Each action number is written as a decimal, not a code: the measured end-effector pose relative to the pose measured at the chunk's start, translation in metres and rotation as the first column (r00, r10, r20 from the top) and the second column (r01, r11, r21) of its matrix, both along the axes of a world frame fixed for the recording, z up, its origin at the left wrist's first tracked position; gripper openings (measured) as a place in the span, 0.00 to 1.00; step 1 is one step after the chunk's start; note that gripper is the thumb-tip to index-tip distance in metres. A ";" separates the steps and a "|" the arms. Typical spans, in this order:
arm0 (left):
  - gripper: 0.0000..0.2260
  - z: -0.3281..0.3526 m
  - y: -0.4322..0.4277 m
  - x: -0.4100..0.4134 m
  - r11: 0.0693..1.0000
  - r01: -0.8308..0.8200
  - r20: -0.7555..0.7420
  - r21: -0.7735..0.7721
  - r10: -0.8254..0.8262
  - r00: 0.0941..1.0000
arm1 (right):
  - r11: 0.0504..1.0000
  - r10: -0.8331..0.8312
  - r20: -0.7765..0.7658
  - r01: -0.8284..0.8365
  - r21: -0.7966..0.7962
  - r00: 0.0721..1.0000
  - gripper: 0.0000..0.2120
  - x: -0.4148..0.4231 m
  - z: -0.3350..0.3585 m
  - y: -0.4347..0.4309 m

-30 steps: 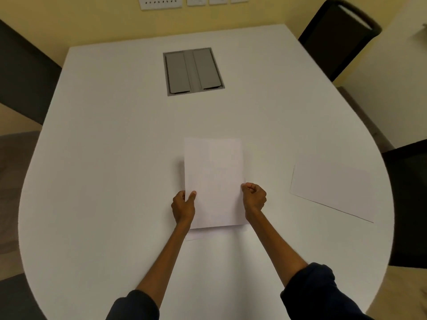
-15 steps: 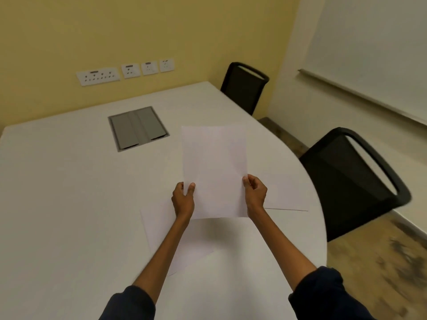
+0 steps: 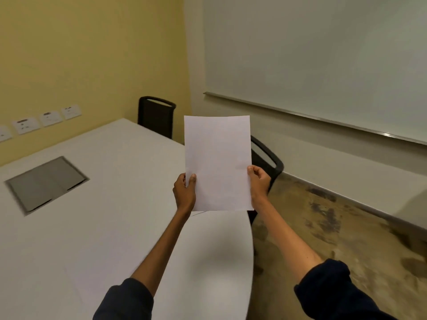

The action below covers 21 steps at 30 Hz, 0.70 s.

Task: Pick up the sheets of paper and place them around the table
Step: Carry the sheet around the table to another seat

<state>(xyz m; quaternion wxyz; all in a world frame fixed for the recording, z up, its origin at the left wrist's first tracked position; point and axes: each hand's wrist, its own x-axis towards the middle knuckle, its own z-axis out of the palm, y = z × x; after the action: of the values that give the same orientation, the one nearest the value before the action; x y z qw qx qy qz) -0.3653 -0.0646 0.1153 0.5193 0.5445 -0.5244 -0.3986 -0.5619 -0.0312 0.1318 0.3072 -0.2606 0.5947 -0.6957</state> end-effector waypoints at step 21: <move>0.09 0.021 0.081 -0.384 0.865 0.489 0.038 -0.109 -0.488 0.872 | 0.852 -0.521 0.043 0.522 -0.032 0.853 0.04 -0.338 0.026 0.183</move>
<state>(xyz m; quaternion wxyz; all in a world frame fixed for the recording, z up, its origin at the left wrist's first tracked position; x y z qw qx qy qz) -0.7494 0.0168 0.1361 0.4296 0.3651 -0.6694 -0.4838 -0.9000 0.1515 0.1578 0.1111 -0.0847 0.6231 -0.7696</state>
